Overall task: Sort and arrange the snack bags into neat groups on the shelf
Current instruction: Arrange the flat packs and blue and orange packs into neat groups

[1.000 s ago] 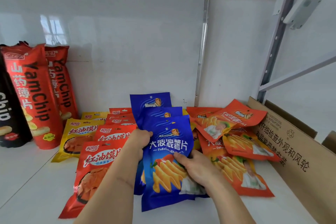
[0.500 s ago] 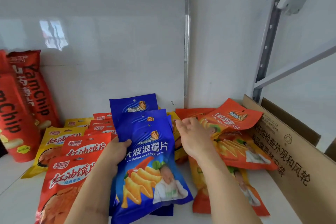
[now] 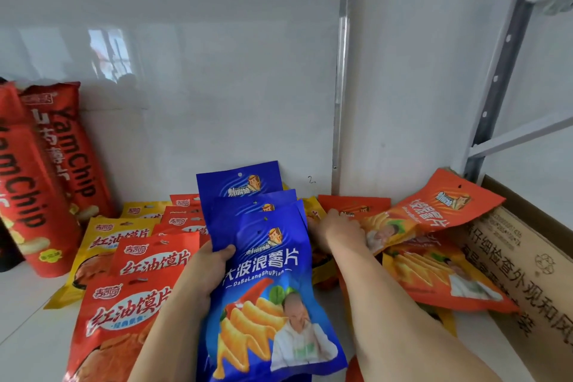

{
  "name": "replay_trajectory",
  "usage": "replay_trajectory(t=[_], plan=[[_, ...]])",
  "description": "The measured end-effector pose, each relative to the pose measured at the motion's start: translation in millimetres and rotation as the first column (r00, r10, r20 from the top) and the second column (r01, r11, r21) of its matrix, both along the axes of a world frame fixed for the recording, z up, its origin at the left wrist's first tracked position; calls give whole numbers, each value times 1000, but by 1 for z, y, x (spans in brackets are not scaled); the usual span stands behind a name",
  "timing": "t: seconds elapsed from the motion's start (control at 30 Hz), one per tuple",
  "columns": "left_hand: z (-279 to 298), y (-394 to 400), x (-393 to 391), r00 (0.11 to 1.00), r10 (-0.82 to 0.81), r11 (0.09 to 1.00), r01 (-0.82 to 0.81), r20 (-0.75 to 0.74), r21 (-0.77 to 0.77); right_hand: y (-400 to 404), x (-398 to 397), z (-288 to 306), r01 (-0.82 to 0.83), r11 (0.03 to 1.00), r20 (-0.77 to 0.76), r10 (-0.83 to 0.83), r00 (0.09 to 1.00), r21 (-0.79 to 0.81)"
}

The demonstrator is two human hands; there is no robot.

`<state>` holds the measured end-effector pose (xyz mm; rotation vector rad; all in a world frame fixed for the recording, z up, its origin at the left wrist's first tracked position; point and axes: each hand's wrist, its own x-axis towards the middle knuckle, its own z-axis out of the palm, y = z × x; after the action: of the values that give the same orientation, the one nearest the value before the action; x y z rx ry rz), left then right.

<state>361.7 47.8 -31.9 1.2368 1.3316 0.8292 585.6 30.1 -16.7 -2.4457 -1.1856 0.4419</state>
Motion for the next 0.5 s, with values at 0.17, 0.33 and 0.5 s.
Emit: replay_trajectory(t=[0.17,0.33,0.5], plan=[[0,2,-1,1000,-3,1000,3,4,-4,6,-1,6,-1,999,-36,0,999,-39],[0,3,-2,1000,-5,1000,5,-20,0,9,-4,7,-54,997,-138,61,988,55],[-1,7,-2,1000,-10,1000,10,-8,5,2,2,8,-30,958,-202,91,975,285]])
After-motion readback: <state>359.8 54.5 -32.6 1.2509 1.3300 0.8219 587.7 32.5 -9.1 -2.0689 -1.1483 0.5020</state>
